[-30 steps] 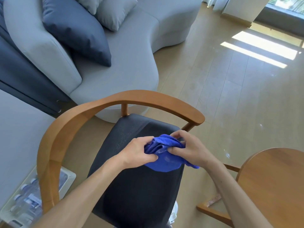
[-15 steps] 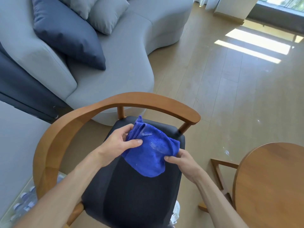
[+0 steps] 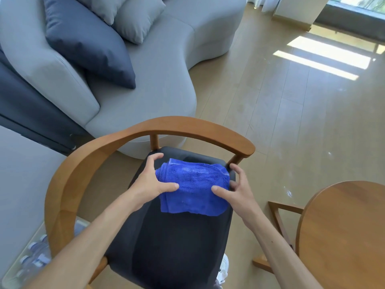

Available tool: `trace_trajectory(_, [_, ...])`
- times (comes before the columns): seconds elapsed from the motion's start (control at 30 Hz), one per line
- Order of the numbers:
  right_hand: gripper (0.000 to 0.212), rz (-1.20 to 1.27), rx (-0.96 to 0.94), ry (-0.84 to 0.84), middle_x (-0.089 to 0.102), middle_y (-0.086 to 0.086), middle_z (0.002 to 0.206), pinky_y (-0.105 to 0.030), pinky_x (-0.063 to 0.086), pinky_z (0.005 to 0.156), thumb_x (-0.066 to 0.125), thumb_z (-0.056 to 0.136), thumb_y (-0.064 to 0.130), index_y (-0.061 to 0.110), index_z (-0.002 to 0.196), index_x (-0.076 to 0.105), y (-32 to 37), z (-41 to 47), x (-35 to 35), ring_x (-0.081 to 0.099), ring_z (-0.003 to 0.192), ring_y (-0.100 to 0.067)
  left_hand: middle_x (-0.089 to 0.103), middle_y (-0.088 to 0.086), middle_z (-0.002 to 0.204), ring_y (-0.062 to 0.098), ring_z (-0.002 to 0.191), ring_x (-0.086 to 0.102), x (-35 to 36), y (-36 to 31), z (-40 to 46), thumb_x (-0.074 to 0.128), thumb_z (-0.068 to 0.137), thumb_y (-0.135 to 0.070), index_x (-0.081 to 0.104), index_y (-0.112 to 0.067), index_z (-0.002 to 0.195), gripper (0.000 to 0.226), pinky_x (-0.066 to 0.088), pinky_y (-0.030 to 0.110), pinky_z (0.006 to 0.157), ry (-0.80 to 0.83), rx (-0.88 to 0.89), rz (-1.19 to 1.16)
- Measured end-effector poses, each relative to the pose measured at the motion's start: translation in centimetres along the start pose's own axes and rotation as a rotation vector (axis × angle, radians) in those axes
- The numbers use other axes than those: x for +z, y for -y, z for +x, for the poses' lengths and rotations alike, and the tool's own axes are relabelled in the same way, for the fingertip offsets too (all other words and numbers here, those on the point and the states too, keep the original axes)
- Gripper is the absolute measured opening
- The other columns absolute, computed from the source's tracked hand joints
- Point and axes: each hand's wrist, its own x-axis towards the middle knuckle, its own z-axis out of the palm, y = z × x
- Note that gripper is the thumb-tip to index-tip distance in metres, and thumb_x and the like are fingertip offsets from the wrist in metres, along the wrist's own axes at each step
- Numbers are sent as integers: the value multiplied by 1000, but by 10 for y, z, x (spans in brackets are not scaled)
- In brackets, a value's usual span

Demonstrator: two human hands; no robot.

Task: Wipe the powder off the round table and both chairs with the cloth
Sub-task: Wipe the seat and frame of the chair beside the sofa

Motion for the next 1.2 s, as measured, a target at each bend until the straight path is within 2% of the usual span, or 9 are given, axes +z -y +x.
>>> trace_trajectory(0.1, [94,-315,-112,107,54,18,125,-19,51,87,74,74,6,51,140,24,-4,-2,-2,55,110,2,50,-15,114,12,93,62,2,-2,-3,80,62,-11,26,-61,121,94,58,30,74,85,91,198])
trace_trajectory(0.17, [80,-631,-227,81,49,20,118,-6,39,79,68,78,11,53,135,31,-6,-2,0,46,104,9,44,-10,111,16,90,59,6,-2,-4,74,62,-10,24,-59,124,93,56,30,69,108,150,387])
trace_trajectory(0.3, [47,-826,-313,1,36,9,108,-20,45,88,65,86,19,39,126,51,-11,-2,1,43,92,-2,33,-5,102,10,82,51,11,6,-2,66,76,-13,34,-53,121,69,40,13,59,80,193,605])
trace_trajectory(0.5, [29,-1023,-584,93,36,4,146,-26,25,111,67,80,17,14,109,65,-10,1,-10,25,138,-14,22,-7,145,15,132,23,7,19,5,65,81,-21,61,-30,118,38,35,37,106,47,391,852])
trace_trajectory(0.57, [26,-953,-482,204,52,12,130,-23,35,104,61,81,18,20,108,59,-12,3,-12,42,129,-7,46,-10,131,10,127,34,5,21,7,62,80,-21,62,-29,112,33,36,35,105,109,441,840])
trace_trajectory(0.67, [28,-847,-314,183,54,23,102,-11,36,77,59,84,20,32,105,47,-23,8,-12,53,93,1,60,-17,96,3,89,56,7,25,5,59,79,-24,50,-43,97,28,47,24,75,181,229,640])
trace_trajectory(0.87, [36,-707,-86,-38,53,14,115,-19,35,89,65,88,30,28,118,47,-66,33,-5,49,105,-7,66,-9,88,4,67,64,25,68,18,58,82,-34,45,-39,95,19,42,12,52,116,-71,444])
trace_trajectory(1.07, [42,-816,83,-56,53,-1,125,-24,38,91,57,94,37,18,131,50,-105,71,0,49,106,-13,55,-8,121,7,98,56,44,111,51,59,89,-32,46,-29,130,43,46,23,80,15,-139,453])
trace_trajectory(1.2, [50,-1254,41,56,41,-3,141,-30,37,102,50,95,38,18,140,43,-132,80,4,40,127,-22,40,-1,141,17,120,49,44,121,61,48,95,-22,36,-22,142,49,44,34,97,-24,-145,579])
